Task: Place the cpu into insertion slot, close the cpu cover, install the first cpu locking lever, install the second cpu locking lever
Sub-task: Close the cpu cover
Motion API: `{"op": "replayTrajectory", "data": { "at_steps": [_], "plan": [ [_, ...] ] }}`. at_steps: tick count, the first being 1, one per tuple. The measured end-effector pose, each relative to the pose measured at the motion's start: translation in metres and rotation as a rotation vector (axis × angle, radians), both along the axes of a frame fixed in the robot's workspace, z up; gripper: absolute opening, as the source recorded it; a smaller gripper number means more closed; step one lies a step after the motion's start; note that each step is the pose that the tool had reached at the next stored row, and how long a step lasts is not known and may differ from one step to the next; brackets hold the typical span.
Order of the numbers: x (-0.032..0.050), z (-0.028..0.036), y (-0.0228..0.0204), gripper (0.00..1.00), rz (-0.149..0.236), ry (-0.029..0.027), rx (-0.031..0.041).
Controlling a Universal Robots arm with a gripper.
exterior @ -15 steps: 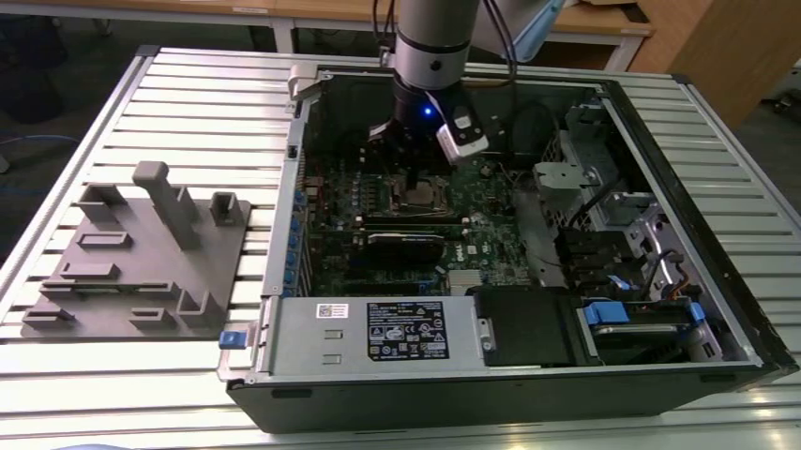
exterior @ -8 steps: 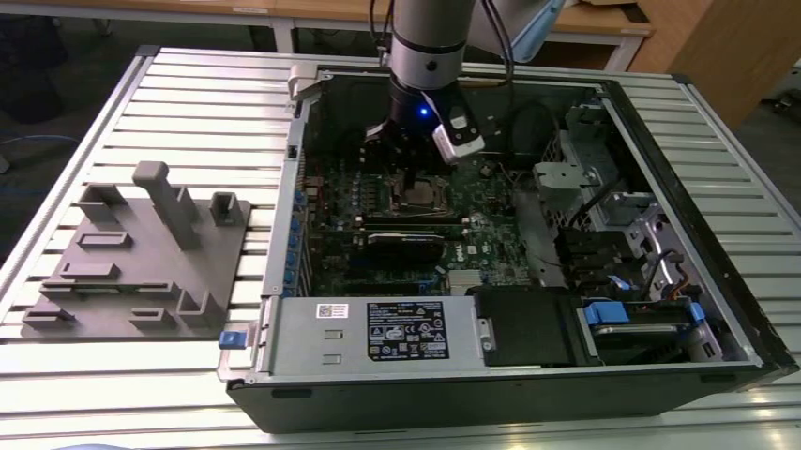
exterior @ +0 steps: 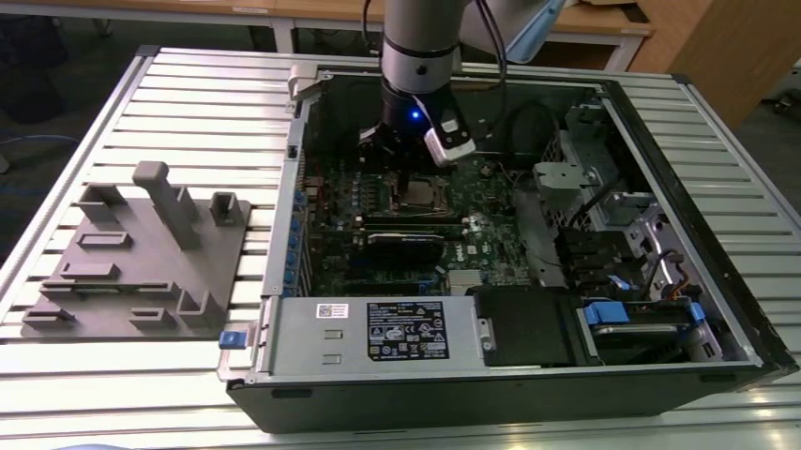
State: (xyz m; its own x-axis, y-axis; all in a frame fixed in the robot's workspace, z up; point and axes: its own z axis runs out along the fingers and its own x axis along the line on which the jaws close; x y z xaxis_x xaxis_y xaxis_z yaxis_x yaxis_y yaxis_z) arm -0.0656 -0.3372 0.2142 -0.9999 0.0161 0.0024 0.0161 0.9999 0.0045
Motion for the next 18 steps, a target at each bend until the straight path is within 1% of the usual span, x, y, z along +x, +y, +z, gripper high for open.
{"op": "replayTrajectory", "data": {
  "at_steps": [4,7,12,18],
  "plan": [
    [-0.0001,-0.0001,0.0,0.1,0.0,0.0001,-0.0002],
    [-0.0024,-0.001,0.0,0.1,0.0,-0.0009,0.0],
    [-0.0041,-0.0078,0.0,0.1,0.0,-0.0008,-0.0001],
    [-0.0049,-0.0088,0.0,0.1,0.0,-0.0008,-0.0001]
  ]
}}
